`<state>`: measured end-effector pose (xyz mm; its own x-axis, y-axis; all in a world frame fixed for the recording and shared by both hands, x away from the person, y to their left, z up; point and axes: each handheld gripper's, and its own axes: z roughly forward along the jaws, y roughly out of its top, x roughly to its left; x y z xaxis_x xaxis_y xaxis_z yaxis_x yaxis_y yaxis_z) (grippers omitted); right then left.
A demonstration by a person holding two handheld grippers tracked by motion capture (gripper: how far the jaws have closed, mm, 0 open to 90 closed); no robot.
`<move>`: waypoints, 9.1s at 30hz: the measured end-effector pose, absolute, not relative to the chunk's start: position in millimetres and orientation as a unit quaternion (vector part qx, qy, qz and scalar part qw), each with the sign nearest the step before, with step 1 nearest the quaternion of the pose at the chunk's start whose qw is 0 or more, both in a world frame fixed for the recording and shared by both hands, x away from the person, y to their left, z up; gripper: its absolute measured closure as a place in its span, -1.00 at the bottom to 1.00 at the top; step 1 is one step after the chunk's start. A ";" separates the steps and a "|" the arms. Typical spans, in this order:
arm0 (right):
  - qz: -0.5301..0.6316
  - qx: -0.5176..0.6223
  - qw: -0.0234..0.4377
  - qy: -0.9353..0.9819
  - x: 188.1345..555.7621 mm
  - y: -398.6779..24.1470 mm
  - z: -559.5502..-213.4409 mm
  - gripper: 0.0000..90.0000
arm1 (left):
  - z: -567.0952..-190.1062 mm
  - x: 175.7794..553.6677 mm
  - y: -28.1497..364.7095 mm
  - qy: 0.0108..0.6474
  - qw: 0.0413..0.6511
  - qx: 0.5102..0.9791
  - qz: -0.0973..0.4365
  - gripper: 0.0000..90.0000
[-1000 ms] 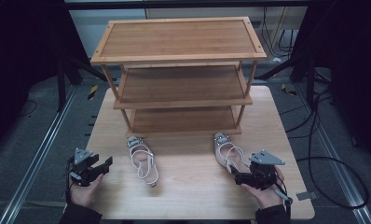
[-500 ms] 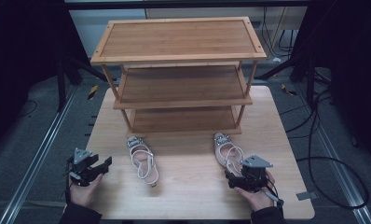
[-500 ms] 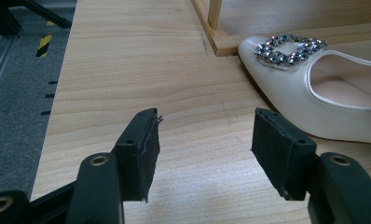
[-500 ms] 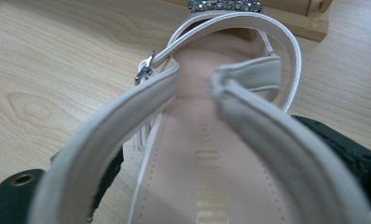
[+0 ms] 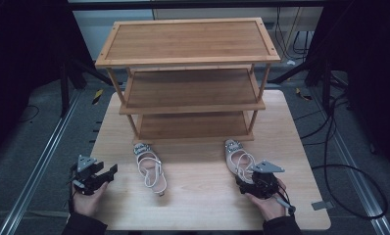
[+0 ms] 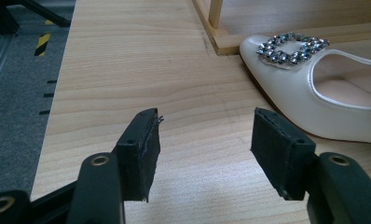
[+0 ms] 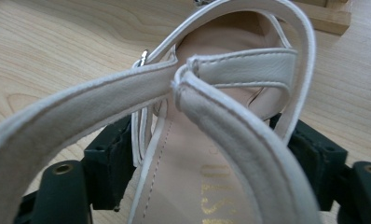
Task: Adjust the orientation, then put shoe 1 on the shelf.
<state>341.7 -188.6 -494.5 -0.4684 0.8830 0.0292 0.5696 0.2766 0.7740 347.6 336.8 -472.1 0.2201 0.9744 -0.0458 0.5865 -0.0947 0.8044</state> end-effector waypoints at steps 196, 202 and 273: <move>0.483 0.385 0.228 0.752 405.7 -34.5 -469.1 -0.09 | -470.4 345.1 343.5 0.559 0.355 0.691 0.291 -0.02; 0.487 0.358 0.190 0.774 379.9 -39.0 -465.6 -0.09 | -470.7 344.5 348.0 0.561 0.363 0.683 0.295 -0.04; 0.465 0.313 0.147 0.815 375.3 32.9 -498.1 -0.48 | -474.2 345.7 350.9 0.562 0.374 0.687 0.267 -0.10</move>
<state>375.3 32.9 -498.1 -0.7609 0.6468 0.0519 0.3736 0.3713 0.8500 345.7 350.9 -474.2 0.2246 0.9730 -0.0535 0.5732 -0.0875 0.8147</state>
